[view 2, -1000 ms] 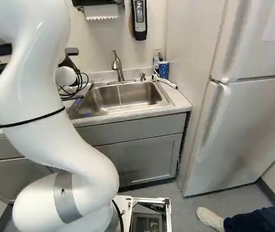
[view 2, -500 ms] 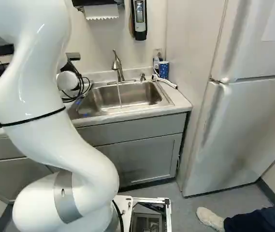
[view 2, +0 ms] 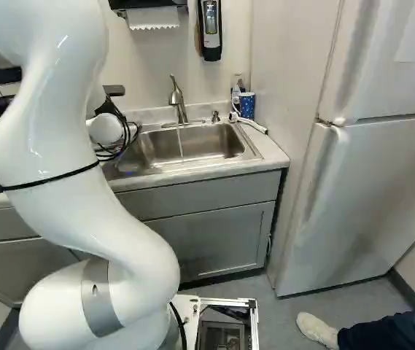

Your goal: Rinse the cup and place it in the tray

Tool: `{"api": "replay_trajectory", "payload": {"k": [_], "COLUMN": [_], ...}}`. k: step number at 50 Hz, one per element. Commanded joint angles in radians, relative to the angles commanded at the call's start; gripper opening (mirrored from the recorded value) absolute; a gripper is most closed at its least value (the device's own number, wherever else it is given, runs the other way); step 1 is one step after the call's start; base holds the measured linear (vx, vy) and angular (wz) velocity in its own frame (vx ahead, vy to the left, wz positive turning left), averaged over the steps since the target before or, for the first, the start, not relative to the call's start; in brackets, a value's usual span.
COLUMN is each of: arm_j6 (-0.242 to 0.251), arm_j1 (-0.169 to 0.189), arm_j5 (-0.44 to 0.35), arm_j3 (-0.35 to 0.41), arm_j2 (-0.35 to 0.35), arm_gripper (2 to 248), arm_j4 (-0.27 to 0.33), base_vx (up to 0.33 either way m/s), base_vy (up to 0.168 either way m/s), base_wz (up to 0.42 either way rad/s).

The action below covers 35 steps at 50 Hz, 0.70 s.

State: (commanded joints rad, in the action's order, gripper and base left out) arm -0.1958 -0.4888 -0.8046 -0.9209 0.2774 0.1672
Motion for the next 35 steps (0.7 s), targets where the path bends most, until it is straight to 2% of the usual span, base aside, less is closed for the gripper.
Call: {"api": "replay_trajectory", "payload": {"k": [35], "arm_j6": [0.000], "arm_j1": [0.000], "arm_j5": [-0.007], "arm_j3": [0.002], "arm_j2": [0.006], "arm_gripper": [121], "arm_j4": [0.000], "base_vx": [0.000], "base_vy": [0.000], "base_wz": [0.000]}}
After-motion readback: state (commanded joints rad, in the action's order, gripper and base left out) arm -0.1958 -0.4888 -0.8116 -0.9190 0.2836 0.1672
